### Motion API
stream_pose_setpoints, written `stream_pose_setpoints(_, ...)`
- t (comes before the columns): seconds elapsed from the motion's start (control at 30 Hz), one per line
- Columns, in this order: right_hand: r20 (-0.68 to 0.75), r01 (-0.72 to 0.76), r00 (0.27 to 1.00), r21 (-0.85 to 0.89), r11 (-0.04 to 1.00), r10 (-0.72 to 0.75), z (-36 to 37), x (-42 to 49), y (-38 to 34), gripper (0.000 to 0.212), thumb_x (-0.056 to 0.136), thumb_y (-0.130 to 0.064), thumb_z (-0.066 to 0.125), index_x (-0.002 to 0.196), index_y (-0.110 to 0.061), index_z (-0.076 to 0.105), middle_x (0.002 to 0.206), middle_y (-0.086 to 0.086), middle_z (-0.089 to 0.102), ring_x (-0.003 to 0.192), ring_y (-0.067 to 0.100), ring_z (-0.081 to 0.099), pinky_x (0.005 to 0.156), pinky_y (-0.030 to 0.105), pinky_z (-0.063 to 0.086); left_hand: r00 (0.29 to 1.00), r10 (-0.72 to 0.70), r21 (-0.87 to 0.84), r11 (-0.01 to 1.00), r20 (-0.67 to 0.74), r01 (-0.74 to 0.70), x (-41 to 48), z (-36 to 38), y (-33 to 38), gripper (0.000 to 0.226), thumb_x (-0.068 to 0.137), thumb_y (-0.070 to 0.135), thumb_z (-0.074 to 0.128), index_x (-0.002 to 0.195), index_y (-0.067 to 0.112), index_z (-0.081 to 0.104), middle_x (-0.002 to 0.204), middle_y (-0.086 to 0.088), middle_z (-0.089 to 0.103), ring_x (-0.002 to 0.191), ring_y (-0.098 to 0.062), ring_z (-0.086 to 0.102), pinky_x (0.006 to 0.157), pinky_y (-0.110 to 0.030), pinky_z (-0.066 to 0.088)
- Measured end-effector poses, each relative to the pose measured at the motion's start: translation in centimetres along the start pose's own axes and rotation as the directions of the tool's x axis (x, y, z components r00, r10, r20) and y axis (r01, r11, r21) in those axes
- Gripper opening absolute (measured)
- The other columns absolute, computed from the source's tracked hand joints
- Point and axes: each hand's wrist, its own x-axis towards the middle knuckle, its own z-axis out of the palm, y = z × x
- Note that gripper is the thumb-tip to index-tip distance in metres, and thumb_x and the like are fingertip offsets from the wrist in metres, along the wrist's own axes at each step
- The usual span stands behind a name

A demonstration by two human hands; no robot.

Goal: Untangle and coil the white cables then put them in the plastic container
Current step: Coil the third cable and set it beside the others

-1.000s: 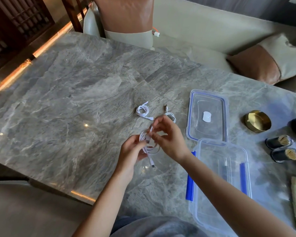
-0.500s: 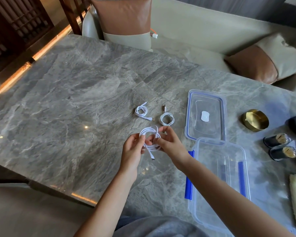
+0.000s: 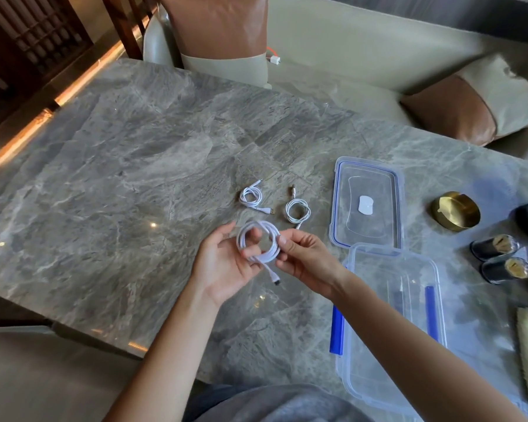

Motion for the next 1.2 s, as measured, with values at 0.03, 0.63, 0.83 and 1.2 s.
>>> stream_pose_setpoints(0.03,-0.031,0.002,1.000,-0.055,0.998,-0.004,-0.1,0.1,-0.1,0.009,0.073,-0.027,0.068,0.073,-0.019,0.071,0.057,-0.005,0.058,0.055,0.002,0.058,0.058,0.015,0.054,0.999,-0.034,0.066,0.997,-0.016,0.035,0.2,-0.3,0.3,0.028,0.087,0.029,0.043,0.079,0.006,0.058,0.066,-0.001,0.063,0.040,-0.009,0.044,0.070,-0.028,0.036)
stream_pose_setpoints(0.63,-0.298,-0.087,0.954,-0.350,0.933,-0.022,0.9,10.0,-1.5,0.016,0.082,-0.004,0.068,0.077,-0.014,0.057,0.066,0.004,0.054,0.045,0.003,0.056,0.056,0.021,0.056,0.830,0.470,0.695,0.704,-0.300,-0.147,5.3,-5.1,4.0,0.009,0.091,0.009,0.054,0.085,0.015,0.058,0.081,-0.001,0.062,0.075,-0.011,0.060,0.058,-0.020,0.057)
stream_pose_setpoints(0.83,-0.293,-0.129,0.952,-0.655,0.745,-0.093,2.1,18.6,-3.9,0.029,0.077,0.002,0.069,0.105,0.000,0.061,0.080,0.006,0.056,0.072,0.026,0.061,0.074,0.039,0.058,0.723,0.606,0.793,0.594,-0.332,-0.133,9.7,-7.4,7.6,0.005,0.089,0.008,0.058,0.086,0.011,0.059,0.070,-0.003,0.055,0.056,-0.005,0.053,0.050,-0.013,0.051)
stream_pose_setpoints(1.2,-0.106,-0.065,0.977,-0.974,0.216,-0.185,3.7,26.3,-1.8,0.026,0.071,-0.030,0.078,0.093,-0.018,0.070,0.107,0.008,0.065,0.098,0.024,0.062,0.077,0.024,0.042,0.573,0.643,0.769,0.638,-0.508,-0.033,12.7,-12.1,9.7,0.009,0.087,0.007,0.059,0.080,0.006,0.055,0.062,-0.009,0.060,0.041,-0.003,0.058,0.044,-0.017,0.052)
